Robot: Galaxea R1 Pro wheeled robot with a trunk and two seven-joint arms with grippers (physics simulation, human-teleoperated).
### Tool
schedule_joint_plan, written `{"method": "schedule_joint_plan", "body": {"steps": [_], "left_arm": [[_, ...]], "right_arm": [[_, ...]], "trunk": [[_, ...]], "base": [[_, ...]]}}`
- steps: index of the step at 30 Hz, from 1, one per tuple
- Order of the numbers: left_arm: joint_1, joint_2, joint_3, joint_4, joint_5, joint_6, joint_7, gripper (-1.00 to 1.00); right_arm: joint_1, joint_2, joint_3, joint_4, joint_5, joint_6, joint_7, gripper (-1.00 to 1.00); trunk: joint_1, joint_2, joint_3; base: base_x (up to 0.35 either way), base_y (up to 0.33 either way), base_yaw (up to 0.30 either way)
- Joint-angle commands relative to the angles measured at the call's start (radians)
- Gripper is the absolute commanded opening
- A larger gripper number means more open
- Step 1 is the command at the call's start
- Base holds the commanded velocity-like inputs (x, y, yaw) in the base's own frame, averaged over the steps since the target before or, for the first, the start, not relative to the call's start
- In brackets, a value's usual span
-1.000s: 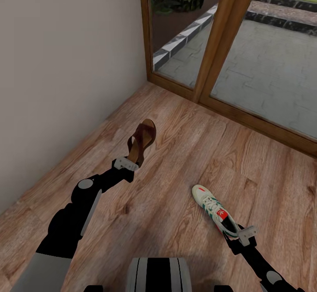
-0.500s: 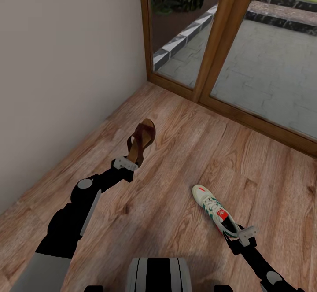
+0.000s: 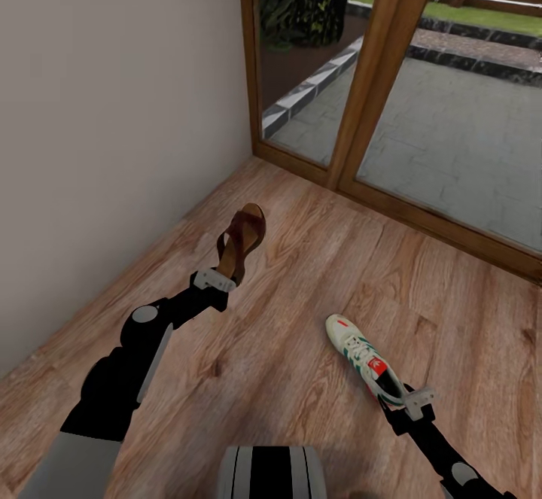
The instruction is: Pick up the two gym shoes and the two sandals from the corridor floor and place them onto the hallstand (shoe rack) in the corridor, making sure they are on the rack and not on the floor. Arrange them so the two gym shoes are next to each other and the two sandals are next to each other.
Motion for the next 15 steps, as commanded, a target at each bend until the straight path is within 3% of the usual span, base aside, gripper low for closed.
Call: {"method": "schedule_joint_plan", "body": {"steps": [1, 15], "left_arm": [[0.000, 0.001, 0.001, -0.001, -0.014, 0.001, -0.007, -1.00], [0.003, 0.011, 0.030, 0.002, -0.016, 0.001, -0.005, -1.00]], "right_arm": [[-0.001, 0.000, 0.003, 0.001, -0.010, -0.003, 0.005, -1.00], [-0.001, 0.010, 0.003, 0.007, -0.010, -0.003, 0.004, -1.00]], "trunk": [[-0.001, 0.000, 0.003], [-0.007, 0.003, 0.070]], "base": [[0.000, 0.000, 0.000], [0.000, 0.000, 0.000]]}}
